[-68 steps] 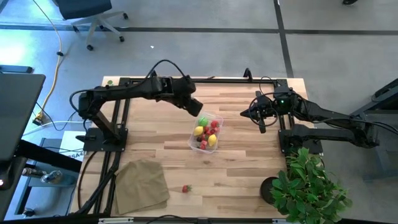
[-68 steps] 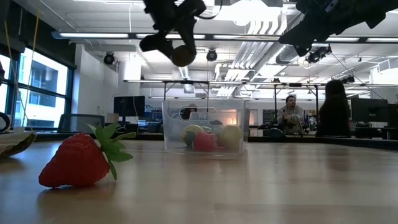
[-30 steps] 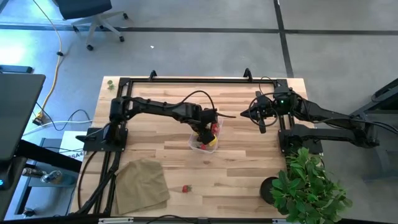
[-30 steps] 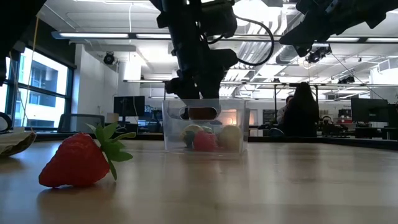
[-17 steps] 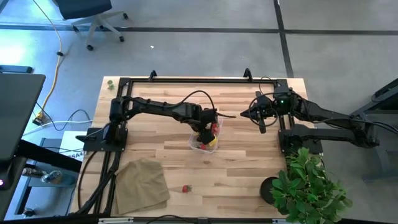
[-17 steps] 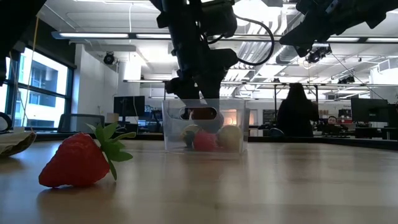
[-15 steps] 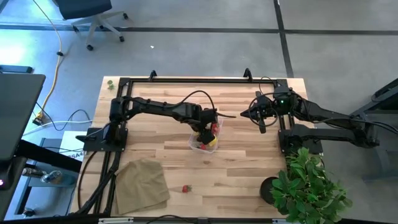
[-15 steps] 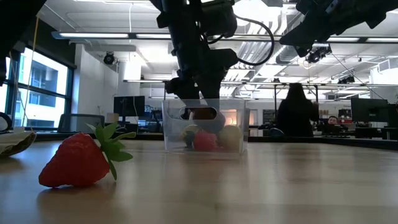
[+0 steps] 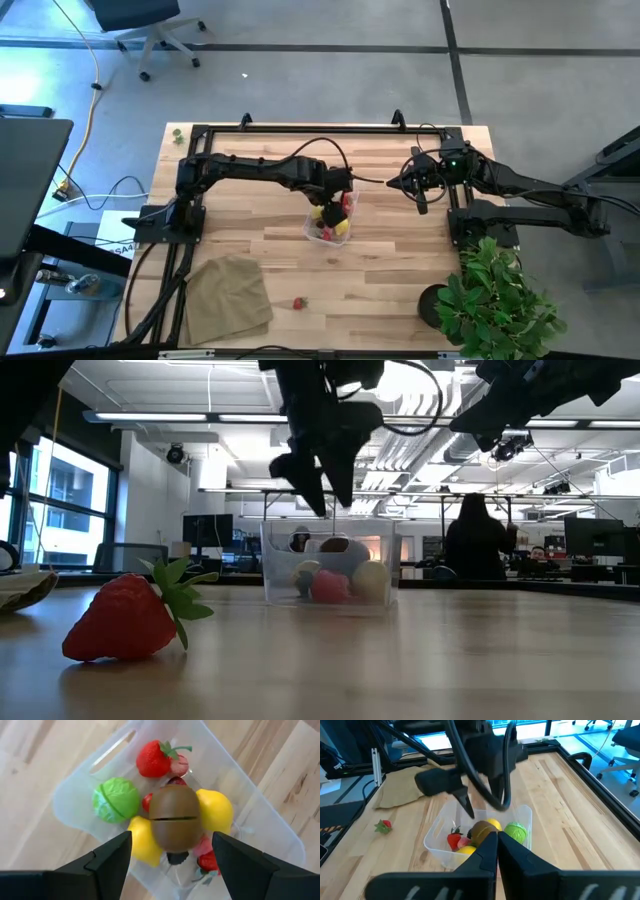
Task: Pick and placing Produce into tupperware
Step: Put the strawberry into the transparent bin
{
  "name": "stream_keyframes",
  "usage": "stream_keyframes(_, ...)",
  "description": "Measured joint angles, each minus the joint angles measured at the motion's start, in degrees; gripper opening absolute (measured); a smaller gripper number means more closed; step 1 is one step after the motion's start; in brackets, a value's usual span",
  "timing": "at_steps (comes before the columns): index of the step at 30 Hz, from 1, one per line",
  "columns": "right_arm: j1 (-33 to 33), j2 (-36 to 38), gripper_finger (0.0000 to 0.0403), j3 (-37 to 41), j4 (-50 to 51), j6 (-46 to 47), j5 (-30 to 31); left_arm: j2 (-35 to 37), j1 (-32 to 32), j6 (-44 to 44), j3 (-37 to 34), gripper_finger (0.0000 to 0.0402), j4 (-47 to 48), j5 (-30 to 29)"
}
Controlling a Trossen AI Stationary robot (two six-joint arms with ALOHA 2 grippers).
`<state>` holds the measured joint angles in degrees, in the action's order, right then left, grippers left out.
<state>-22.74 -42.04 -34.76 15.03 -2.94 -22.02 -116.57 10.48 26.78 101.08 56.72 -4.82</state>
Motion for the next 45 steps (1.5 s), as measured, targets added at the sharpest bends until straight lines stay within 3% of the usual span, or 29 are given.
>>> stream_keyframes(4,0.0,0.0,0.0005,0.0,0.0,0.0,0.0,0.0,0.0,-1.4,4.5,0.0266,6.8,-0.3)
stream_keyframes(9,0.0,0.0,0.0005,0.0,0.0,0.0,0.0,0.0,0.0,-8.3,11.8,0.0266,21.9,-0.1)
stream_keyframes(13,0.0,0.0,0.0005,0.0,0.0,0.0,0.0,0.2,-0.4,-12.7,16.6,0.0265,33.9,3.9)
stream_keyframes(17,0.0,0.0,0.0005,0.0,0.0,0.0,0.0,4.4,-3.0,-11.0,14.7,0.0251,33.0,3.8)
stream_keyframes(26,0.0,0.0,0.0005,0.0,0.7,0.0,0.0,12.5,-13.1,-4.6,10.2,0.0185,33.3,-6.8)
stream_keyframes(36,0.0,0.0,0.0005,0.0,0.7,0.0,0.0,14.0,-27.9,1.6,-1.8,0.0108,32.5,-9.9)
stream_keyframes(40,0.0,0.0,0.0005,0.0,0.7,0.0,0.0,14.0,-32.8,4.5,-3.1,0.0084,29.2,-10.4)
stream_keyframes(45,0.0,0.0,0.0005,0.0,0.7,0.0,0.0,14.0,-39.1,7.2,-5.3,0.0052,17.2,-12.3)
